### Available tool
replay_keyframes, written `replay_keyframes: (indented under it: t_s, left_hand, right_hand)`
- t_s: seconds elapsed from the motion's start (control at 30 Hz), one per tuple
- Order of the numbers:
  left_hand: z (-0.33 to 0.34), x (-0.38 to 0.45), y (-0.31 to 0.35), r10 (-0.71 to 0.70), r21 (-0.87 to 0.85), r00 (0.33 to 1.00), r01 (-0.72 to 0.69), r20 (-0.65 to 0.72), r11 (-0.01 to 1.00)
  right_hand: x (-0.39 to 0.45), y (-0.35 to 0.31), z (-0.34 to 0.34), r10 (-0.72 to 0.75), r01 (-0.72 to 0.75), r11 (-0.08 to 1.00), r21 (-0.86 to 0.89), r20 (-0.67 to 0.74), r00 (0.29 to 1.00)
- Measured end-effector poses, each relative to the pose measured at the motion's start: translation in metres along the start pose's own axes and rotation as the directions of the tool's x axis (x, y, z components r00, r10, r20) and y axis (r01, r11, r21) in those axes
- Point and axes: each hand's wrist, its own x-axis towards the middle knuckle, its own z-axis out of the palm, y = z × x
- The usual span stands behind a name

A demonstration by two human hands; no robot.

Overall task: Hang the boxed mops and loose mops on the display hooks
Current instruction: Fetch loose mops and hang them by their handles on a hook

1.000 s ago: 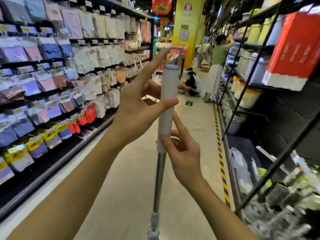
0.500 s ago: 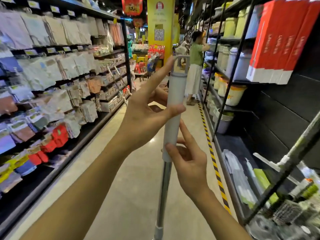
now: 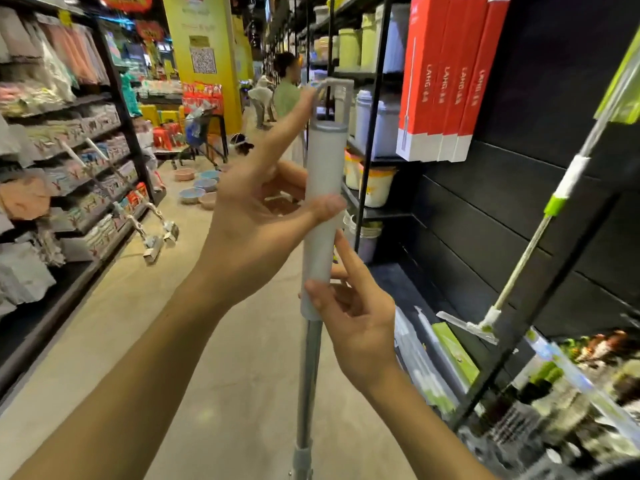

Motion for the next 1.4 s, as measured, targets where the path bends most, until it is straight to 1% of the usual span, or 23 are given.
replay_keyframes:
  t_s: [0.17, 0.27, 0.37, 0.47, 0.63, 0.83, 0.93, 1.07, 1.3, 1.4]
  left_hand:
    - [0.013, 0.055, -0.080, 0.037, -0.132, 0.999, -0.033, 0.029, 0.991]
    - [0.021, 0.093, -0.122, 0.054, -0.200, 0.995, -0.037, 0.080, 0.979]
    - [0.034, 0.131, -0.162, 0.070, -0.267, 0.991, -0.037, 0.115, 0.963]
    - [0.052, 0.167, -0.195, 0.097, -0.330, 0.989, -0.055, 0.112, 0.942]
    - [0.081, 0.224, -0.247, 0.160, -0.392, 0.977, -0.093, 0.142, 0.915]
    - [0.123, 0.290, -0.313, 0.214, -0.424, 0.959, -0.119, 0.186, 0.898]
    - [0.151, 0.326, -0.343, 0.257, -0.443, 0.943, -0.142, 0.210, 0.885]
    - [0.190, 0.374, -0.378, 0.235, -0.498, 0.945, -0.094, 0.227, 0.862]
    - [0.243, 0.449, -0.424, 0.268, -0.579, 0.935, -0.088, 0.233, 0.810]
    - [0.265, 0.483, -0.450, 0.283, -0.646, 0.928, -0.062, 0.243, 0.761]
  right_hand:
    - [0.062, 0.056, -0.001, -0.029, 0.025, 0.995, -0.099, -0.035, 0.999]
    - [0.102, 0.086, -0.001, -0.062, 0.046, 0.985, -0.165, -0.096, 0.993]
    - [0.141, 0.111, -0.005, -0.065, 0.030, 0.978, -0.206, -0.165, 0.984]
    - [0.177, 0.134, -0.012, -0.062, 0.017, 0.973, -0.228, -0.192, 0.980]
    - [0.236, 0.174, -0.030, -0.043, -0.015, 0.964, -0.267, -0.210, 0.977]
    - [0.305, 0.227, -0.055, -0.081, 0.004, 0.948, -0.318, -0.229, 0.970]
    - [0.341, 0.256, -0.075, -0.104, 0.009, 0.942, -0.334, -0.265, 0.959]
    - [0.390, 0.289, -0.104, -0.125, 0.008, 0.933, -0.360, -0.304, 0.944]
    - [0.469, 0.329, -0.144, -0.168, 0.016, 0.909, -0.417, -0.331, 0.929]
    - [0.502, 0.342, -0.158, -0.188, 0.013, 0.892, -0.452, -0.343, 0.920]
